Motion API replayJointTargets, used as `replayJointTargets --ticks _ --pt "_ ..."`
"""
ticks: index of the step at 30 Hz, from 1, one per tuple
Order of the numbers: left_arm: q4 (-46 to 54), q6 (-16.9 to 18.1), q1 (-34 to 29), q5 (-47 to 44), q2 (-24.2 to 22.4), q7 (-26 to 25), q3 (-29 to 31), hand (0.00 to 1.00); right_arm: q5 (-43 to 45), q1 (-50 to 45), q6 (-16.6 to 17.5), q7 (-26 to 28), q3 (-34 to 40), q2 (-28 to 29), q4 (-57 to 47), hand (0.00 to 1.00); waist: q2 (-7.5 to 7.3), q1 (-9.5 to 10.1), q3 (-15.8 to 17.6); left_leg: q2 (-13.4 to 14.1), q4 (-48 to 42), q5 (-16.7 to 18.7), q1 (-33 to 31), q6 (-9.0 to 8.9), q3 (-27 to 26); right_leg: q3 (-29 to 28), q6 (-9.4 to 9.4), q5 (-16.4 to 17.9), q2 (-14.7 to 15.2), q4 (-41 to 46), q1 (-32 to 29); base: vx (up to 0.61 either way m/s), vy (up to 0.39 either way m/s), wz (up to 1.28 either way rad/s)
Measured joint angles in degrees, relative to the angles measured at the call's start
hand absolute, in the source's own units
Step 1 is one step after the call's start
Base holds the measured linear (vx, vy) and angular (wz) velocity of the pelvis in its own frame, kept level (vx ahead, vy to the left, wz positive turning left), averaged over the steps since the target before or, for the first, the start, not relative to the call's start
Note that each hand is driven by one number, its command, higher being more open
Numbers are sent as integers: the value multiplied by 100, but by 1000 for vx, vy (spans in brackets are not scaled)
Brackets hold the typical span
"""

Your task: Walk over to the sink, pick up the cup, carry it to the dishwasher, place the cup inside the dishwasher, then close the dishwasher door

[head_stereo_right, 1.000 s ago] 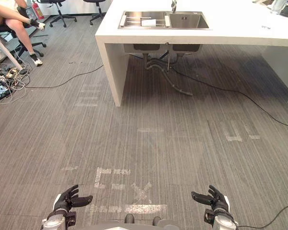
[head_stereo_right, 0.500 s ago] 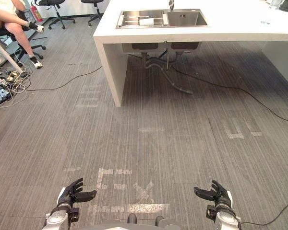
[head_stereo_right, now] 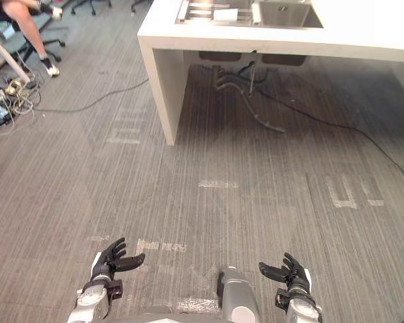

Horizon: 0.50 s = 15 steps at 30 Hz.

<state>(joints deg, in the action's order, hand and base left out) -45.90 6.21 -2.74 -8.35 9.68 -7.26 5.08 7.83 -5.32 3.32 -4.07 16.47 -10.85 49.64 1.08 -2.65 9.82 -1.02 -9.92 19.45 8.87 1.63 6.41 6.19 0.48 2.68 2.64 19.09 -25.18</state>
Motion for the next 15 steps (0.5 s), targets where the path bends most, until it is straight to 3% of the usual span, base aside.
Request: replayJointTargets --ticks 1,2,3,5,6,8,10,12,15 --pt "-129 0 57 2 -44 -11 23 90 -1 27 -12 -42 112 -34 97 90 87 0 -20 170 -45 64 128 -114 99 131 -274 -270 -75 240 44 651 -270 47" --pt "-154 0 57 6 -64 -14 49 90 0 55 -27 -74 145 -25 105 90 146 27 -19 277 -165 29 101 -180 99 180 -323 -145 -165 333 60 918 -379 30" --pt "-160 -14 61 15 -136 -20 184 90 2 135 -25 -95 133 49 3 90 151 29 0 371 -1259 -205 -190 -469 11 324 -516 152 -301 347 390 651 -265 16" --pt "-140 -15 29 17 -239 -18 262 90 15 110 -7 -83 71 110 -129 90 138 39 20 463 -2650 -689 -630 -684 -40 330 -607 213 -412 96 883 556 -209 15" --pt "-12 -18 -36 40 -299 7 252 90 154 64 38 -84 33 205 -293 90 135 47 27 623 -3896 -785 -1052 -722 -200 307 -641 235 -533 -179 1427 545 -177 12" --pt "510 -19 -128 38 -405 8 181 90 293 24 186 -86 -15 337 -556 90 71 183 68 982 -5252 -724 -1768 -535 -783 98 -814 359 -680 -505 2172 528 -153 -5" --pt "1173 -31 -157 22 -415 -9 -21 90 409 24 229 -91 -78 382 -749 90 10 376 104 1088 -5542 -604 -2566 -338 -1124 -59 -827 591 -698 -809 2643 375 -68 -22" --pt "1862 -40 -236 5 -423 -53 -222 90 452 6 229 -101 -74 410 -869 90 41 443 151 1082 -5185 -512 -3076 -234 -1282 -91 -819 743 -734 -1060 2942 347 -25 -5" --pt "3351 -37 -402 58 -446 -162 -646 90 449 -272 194 -128 -112 528 -1094 90 -33 618 207 699 -2938 -501 -3380 -331 -1488 -155 -746 1049 -628 -1228 3359 374 48 -5"
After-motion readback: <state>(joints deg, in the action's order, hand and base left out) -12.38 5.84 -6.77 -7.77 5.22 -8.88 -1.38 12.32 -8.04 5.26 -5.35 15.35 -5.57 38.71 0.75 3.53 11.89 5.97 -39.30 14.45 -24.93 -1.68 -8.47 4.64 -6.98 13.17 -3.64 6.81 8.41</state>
